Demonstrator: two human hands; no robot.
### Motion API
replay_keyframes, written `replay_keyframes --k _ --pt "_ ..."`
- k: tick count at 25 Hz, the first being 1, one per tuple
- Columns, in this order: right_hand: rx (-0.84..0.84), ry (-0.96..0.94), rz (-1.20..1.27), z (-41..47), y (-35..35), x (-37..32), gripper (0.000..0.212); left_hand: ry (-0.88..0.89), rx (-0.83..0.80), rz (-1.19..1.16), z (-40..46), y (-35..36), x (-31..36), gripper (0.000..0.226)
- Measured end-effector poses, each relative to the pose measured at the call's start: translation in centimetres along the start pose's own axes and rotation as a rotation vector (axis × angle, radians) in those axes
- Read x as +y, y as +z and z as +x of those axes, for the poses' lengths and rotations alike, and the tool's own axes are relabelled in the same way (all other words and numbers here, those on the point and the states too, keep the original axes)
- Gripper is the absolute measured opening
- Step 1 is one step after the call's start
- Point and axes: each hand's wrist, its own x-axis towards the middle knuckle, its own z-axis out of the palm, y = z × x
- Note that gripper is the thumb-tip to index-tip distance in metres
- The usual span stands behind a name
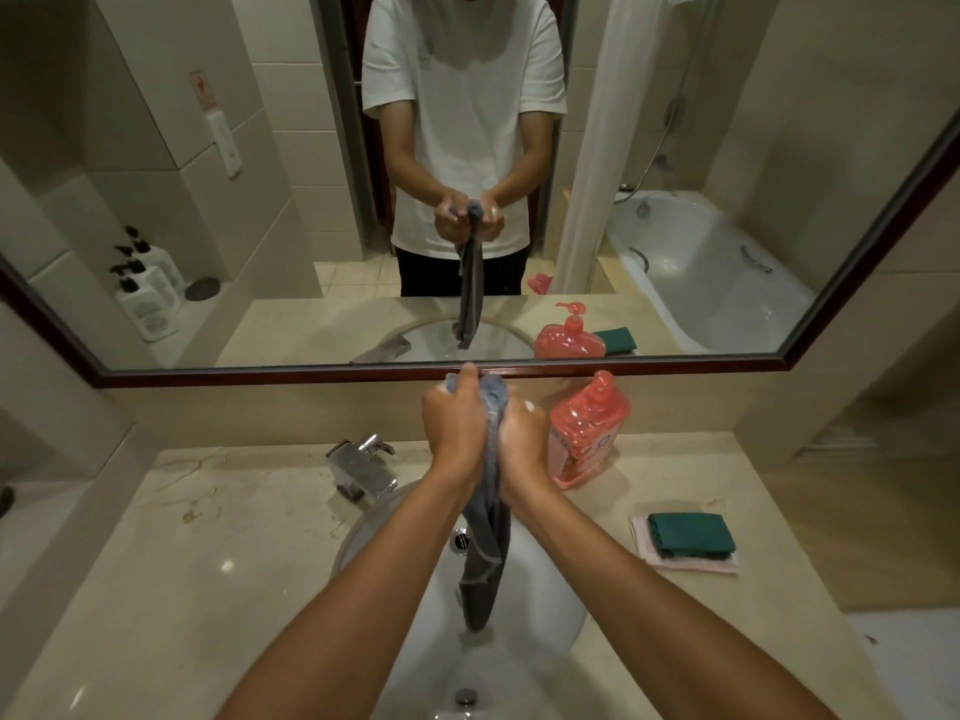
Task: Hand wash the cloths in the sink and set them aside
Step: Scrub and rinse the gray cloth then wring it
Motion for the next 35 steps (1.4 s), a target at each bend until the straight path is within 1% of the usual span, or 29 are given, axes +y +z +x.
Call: replay_keyframes --k 2,4,7,9,10,13,15,17,18,20,22,24,26,29,31,33,35 --pt "-0.009 -0.034 -0.036 -0.7 0.1 0.9 0.043 -0.001 0.045 -0.006 0.5 -0.4 0.1 0.042" --pt "-0.011 -0.034 -0.026 -0.2 0.2 0.3 0.039 0.003 0.007 0.015 0.4 -0.5 0.1 0.042" --pt "-0.052 0.082 0.121 1.3 -0.4 -1.4 0.032 -0.009 -0.107 0.065 -0.2 0.2 -0.4 0.038" --pt "-0.121 0.159 0.172 1.0 -0.5 -1.4 0.035 -0.01 -0.097 0.072 -0.3 0.3 -0.3 0.037" --pt "-0.133 0.151 0.135 0.6 -0.3 -0.9 0.037 -0.005 -0.065 0.065 0.0 0.1 -0.2 0.037" --pt "-0.072 0.089 0.048 -0.3 0.2 0.6 0.036 -0.022 -0.003 0.021 0.8 -0.6 -0.3 0.04" --pt "-0.051 0.049 0.019 0.4 0.1 0.5 0.038 -0.048 -0.019 0.025 0.4 -0.6 -0.3 0.041" --pt "-0.04 0.025 -0.022 1.5 0.0 -0.1 0.035 -0.059 -0.054 0.076 0.0 -0.4 -0.6 0.04" --pt "-0.041 0.03 -0.028 1.8 0.0 -0.3 0.034 -0.062 -0.07 0.093 -0.1 -0.4 -0.6 0.04" --pt "-0.041 0.063 -0.031 2.2 -0.1 0.1 0.037 -0.071 -0.101 0.093 -0.3 -0.5 -0.8 0.038" --pt "-0.08 0.125 0.01 2.6 -0.5 0.7 0.038 -0.103 -0.133 0.082 -0.7 -0.5 -1.1 0.035" --pt "-0.103 0.179 0.067 2.6 -0.7 0.8 0.035 -0.124 -0.159 0.082 -1.0 -0.4 -1.3 0.035" --pt "-0.101 0.18 0.092 2.2 -0.4 0.7 0.033 -0.119 -0.12 0.077 -0.7 -0.3 -1.1 0.036" --pt "-0.098 0.161 0.089 0.9 -0.1 1.4 0.037 -0.047 0.01 0.086 0.6 -0.7 -0.5 0.041" --pt "-0.12 0.155 0.072 0.2 -0.2 1.4 0.037 -0.026 0.031 0.092 0.9 -1.0 -0.6 0.044" --pt "-0.129 0.133 0.045 0.0 -0.2 1.2 0.033 -0.038 0.011 0.077 1.1 -1.0 -0.8 0.045" --pt "-0.109 0.077 -0.033 0.2 -0.3 0.7 0.03 -0.063 -0.059 0.053 1.0 -0.8 -0.9 0.041"
